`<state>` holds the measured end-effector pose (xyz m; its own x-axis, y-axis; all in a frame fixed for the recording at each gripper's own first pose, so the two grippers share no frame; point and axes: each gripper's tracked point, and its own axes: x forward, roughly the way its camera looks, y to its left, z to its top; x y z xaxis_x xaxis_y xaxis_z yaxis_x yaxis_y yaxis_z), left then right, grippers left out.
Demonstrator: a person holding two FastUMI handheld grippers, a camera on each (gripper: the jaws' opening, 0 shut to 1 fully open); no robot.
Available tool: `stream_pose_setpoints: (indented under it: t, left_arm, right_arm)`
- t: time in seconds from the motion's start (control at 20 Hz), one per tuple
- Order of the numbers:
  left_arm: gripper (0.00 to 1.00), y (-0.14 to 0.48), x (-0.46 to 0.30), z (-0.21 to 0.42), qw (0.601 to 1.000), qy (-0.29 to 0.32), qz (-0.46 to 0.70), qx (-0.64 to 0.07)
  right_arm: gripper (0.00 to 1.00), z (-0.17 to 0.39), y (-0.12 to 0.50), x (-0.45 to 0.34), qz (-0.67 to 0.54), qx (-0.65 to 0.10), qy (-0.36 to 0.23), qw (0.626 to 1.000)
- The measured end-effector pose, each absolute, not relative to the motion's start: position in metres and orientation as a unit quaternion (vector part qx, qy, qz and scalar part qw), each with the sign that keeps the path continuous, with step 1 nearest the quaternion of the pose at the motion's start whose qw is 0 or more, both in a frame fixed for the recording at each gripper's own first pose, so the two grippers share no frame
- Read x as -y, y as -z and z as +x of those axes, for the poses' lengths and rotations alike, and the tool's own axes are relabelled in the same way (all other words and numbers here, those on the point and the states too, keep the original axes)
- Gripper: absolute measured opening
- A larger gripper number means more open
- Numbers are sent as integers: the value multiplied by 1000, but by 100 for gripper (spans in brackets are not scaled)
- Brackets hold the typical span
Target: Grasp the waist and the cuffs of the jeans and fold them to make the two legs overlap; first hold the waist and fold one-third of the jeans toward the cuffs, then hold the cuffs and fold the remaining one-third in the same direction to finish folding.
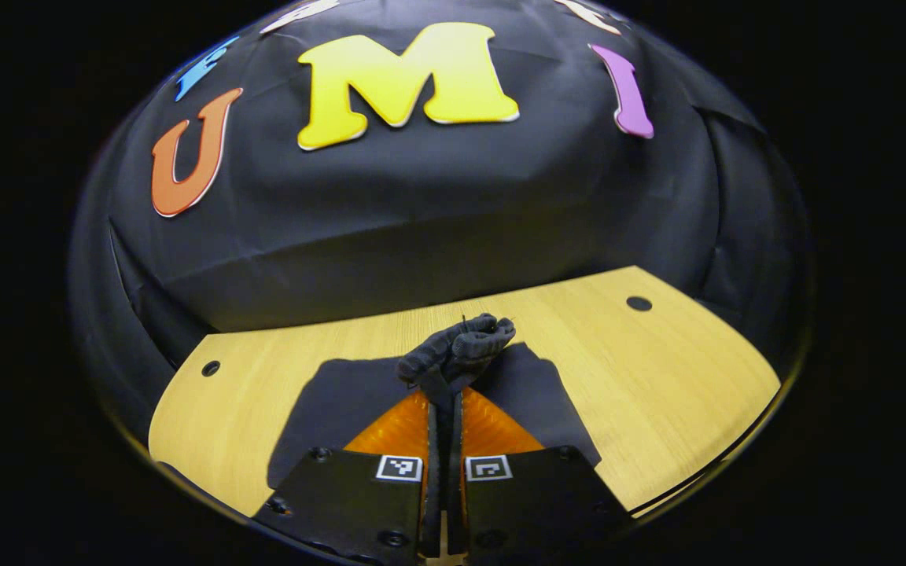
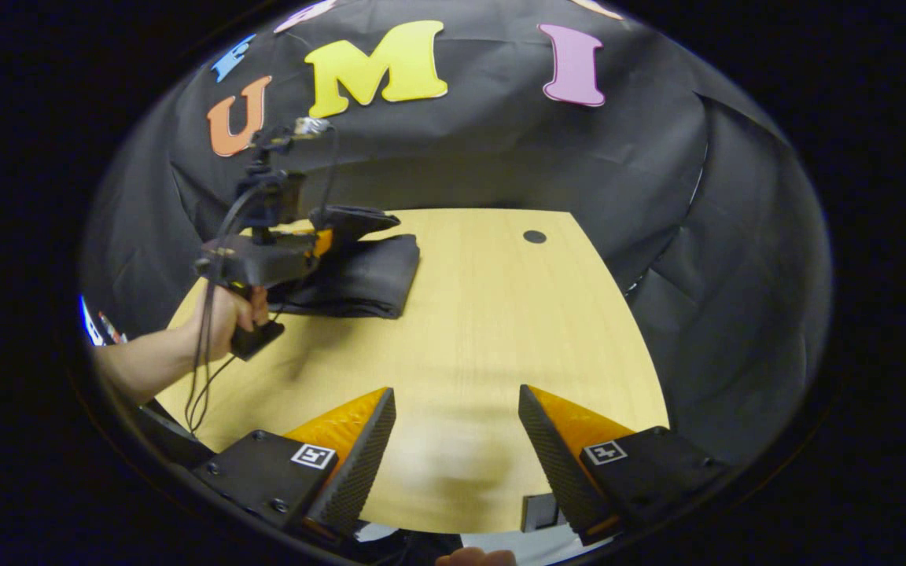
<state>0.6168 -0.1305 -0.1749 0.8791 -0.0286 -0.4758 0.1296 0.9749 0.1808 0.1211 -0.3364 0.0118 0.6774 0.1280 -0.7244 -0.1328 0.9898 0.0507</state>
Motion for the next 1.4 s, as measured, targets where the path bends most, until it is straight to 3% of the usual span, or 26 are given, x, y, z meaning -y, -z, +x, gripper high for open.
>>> stream_pose_setpoints:
  t: [0.05,0.2,0.35,0.4,0.45,0.6,0.65,1.0,1.1,1.15,1.2,1.35,1.4]
  left_arm:
    - [6,186,133,618,963,28,110,-246]
    - [8,197,142,623,963,9,116,-241]
    - [20,208,151,614,954,17,129,-271]
    - [33,208,152,612,950,16,145,-278]
    - [35,206,155,608,948,20,153,-278]
    - [92,194,171,601,954,25,129,-268]
    - [97,180,178,599,959,28,109,-258]
    - [98,20,172,571,988,42,13,-146]
    - [98,-38,150,559,994,40,-7,-102]
    - [98,-63,137,546,996,36,-11,-84]
    - [98,-85,123,533,997,29,-16,-69]
    - [98,-132,79,485,999,15,-30,-42]
    - [98,-144,62,471,999,6,-26,-35]
  right_arm:
    - [98,121,-11,342,-5,-395,-71,916]
    - [98,120,-7,352,-3,-400,-71,914]
    - [98,122,0,355,15,-405,-73,911]
    - [98,124,2,355,22,-405,-75,911]
    - [98,124,3,353,29,-403,-78,911]
    - [98,134,-2,348,36,-388,-89,917]
    - [98,139,-6,348,29,-377,-91,921]
    - [98,174,-89,318,-15,-231,-101,968]
    - [98,177,-127,297,-19,-182,-103,978]
    - [93,175,-147,285,-20,-158,-108,981]
    - [98,172,-165,273,-22,-136,-109,984]
    - [98,159,-208,236,-15,-82,-118,989]
    - [93,154,-218,225,-13,-69,-120,990]
